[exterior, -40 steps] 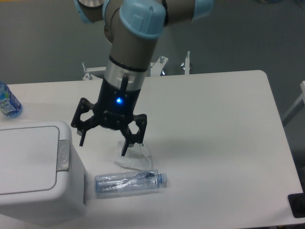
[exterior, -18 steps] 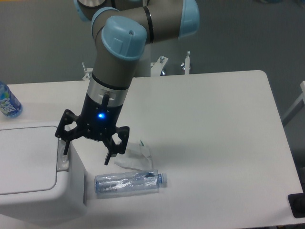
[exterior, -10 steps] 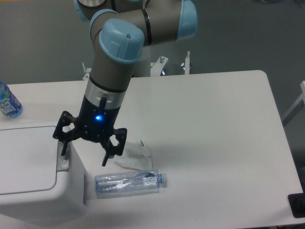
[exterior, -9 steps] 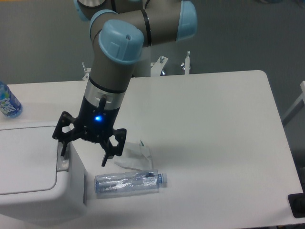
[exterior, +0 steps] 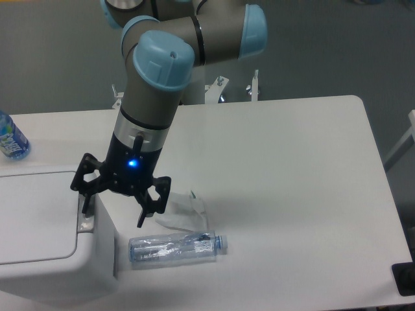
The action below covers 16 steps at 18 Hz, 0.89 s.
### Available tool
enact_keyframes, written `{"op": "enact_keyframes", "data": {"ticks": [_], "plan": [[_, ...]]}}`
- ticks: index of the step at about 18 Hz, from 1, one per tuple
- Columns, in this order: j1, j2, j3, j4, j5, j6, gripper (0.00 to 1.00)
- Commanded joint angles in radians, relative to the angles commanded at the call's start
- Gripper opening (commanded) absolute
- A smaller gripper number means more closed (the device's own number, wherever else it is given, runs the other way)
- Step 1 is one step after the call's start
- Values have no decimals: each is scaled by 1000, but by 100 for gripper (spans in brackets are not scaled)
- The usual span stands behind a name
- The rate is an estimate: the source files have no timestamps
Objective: Open the trash can
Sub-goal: 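Push the gripper finger against the lid edge to flip it open, then lift the gripper up and away from the opened trash can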
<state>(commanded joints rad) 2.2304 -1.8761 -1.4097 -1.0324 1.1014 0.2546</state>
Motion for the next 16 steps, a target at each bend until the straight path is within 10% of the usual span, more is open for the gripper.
{"op": "enact_keyframes", "data": {"ticks": [16], "plan": [[5, 12, 57, 6, 0, 3, 100]]}}
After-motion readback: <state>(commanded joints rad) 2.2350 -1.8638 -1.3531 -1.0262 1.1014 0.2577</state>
